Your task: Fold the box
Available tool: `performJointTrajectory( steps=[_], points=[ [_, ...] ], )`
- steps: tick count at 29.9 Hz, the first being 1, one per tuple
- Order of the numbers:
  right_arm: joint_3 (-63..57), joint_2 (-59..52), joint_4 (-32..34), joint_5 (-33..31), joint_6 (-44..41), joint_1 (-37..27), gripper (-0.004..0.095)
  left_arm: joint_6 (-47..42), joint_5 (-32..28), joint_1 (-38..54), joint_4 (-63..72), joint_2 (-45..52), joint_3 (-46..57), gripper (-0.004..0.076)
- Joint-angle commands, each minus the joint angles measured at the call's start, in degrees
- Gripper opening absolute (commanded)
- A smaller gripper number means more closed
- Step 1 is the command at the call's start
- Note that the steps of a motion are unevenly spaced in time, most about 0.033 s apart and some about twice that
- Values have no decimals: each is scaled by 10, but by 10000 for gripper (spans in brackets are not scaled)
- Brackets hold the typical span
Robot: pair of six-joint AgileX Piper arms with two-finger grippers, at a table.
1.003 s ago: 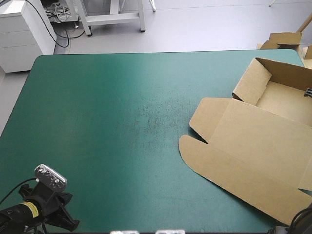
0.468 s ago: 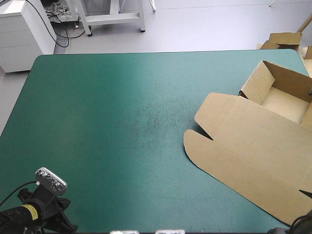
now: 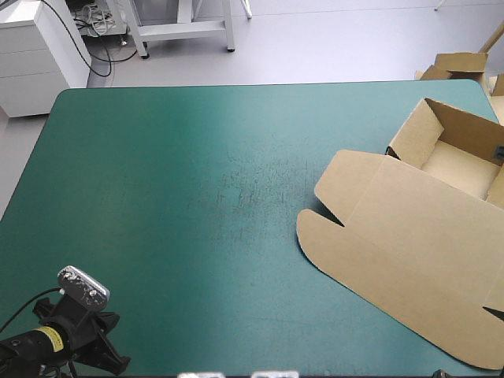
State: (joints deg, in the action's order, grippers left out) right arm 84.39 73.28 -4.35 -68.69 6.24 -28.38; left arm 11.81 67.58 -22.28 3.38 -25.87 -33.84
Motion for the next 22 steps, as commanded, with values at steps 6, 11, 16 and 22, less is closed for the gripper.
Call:
performJointTrajectory(
  steps=[6,11,16,22],
  points=[
    [-124,-187,0,37,9,28,-14,1,-94,-3,46,2,-13,-8],
    [-207,-242,1,37,30,120,-15,9,-114,-3,50,10,22,-8],
    [-275,-288,15,29,39,196,-16,9,-102,-3,50,33,36,-8],
    [-351,-349,11,61,46,232,-16,9,-104,-3,49,54,36,-8]
  ],
)
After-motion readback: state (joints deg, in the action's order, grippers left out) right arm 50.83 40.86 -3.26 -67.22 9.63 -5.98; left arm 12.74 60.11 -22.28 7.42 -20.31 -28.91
